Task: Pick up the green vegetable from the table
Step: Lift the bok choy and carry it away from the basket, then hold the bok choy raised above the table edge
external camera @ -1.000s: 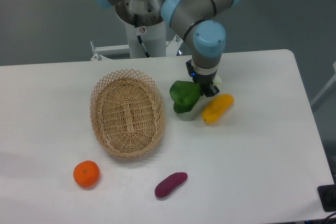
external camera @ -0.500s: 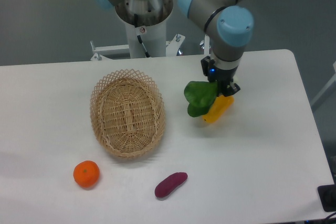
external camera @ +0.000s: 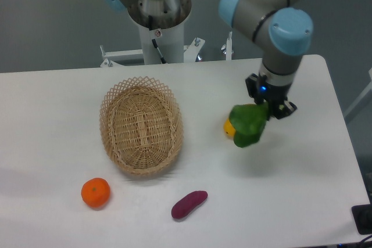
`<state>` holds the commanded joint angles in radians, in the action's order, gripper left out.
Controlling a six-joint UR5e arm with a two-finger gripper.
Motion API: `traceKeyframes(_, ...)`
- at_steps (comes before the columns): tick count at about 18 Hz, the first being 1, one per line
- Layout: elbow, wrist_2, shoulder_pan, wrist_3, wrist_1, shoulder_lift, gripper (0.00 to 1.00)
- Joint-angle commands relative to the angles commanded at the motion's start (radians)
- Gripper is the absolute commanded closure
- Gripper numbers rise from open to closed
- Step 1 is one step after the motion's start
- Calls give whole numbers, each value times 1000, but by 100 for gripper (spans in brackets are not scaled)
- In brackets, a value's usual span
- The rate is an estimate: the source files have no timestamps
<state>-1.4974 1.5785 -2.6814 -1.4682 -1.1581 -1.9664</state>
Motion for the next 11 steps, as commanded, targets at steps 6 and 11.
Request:
traceKeyframes(6, 126, 0, 0, 14, -3, -100, 63)
traceKeyframes(11, 148, -2, -3, 12, -5, -126, 63)
